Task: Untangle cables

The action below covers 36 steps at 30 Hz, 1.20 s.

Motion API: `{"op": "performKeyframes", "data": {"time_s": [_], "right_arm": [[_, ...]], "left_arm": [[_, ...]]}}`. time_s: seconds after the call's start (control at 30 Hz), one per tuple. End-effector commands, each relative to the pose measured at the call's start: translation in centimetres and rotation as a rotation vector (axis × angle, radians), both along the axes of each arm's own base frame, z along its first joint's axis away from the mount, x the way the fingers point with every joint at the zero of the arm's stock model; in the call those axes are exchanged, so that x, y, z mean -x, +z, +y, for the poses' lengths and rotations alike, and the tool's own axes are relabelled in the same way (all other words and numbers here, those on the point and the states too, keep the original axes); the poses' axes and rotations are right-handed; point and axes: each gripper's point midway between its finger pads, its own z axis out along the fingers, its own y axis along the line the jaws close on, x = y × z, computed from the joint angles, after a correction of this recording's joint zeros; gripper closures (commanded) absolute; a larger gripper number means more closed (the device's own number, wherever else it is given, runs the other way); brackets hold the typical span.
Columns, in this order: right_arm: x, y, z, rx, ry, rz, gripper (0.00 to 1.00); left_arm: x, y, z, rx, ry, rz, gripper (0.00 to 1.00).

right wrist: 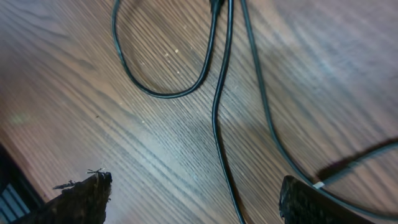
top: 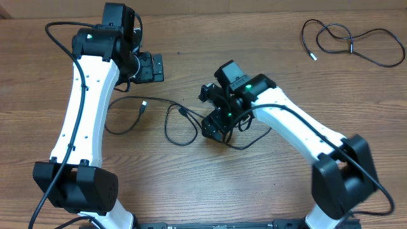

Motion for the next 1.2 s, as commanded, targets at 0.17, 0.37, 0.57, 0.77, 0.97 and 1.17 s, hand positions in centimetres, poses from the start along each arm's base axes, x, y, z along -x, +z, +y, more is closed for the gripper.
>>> {"op": "performKeyframes", "data": {"time_s": [0.17, 0.37, 0.57, 0.77, 0.97, 1.17], "right_arm": [[1.4, -3.8, 1.0, 0.051, -0.001, 0.094, 0.21], [0.9, -6.6, 0.5, 0.137, -0.004, 0.083, 0.32], [0.9, -8.9, -0.2, 0.193, -0.009, 0.109, 0.38], [0.6, -9.6, -0.9, 0.239, -0.014, 0.093, 0.57], [-0.2, -10.3, -2.8, 0.354, -0.037, 0.027, 0.58], [1.4, -11.3, -3.6, 0.424, 0.000, 0.025, 0.58]], "left_arm": [[0.1, 0.2, -0.3, 0.002, -0.030, -0.009, 0.00], [0.0, 0.2, -0.2, 0.002, -0.030, -0.009, 0.00], [0.0, 0.2, -0.2, 0.002, -0.030, -0.009, 0.00], [0.0, 0.2, -0.2, 0.002, -0.030, -0.009, 0.00], [0.0, 0.2, -0.2, 0.002, -0.030, -0.009, 0.00], [0.0, 0.2, -0.2, 0.002, -0.030, -0.009, 0.00]]}}
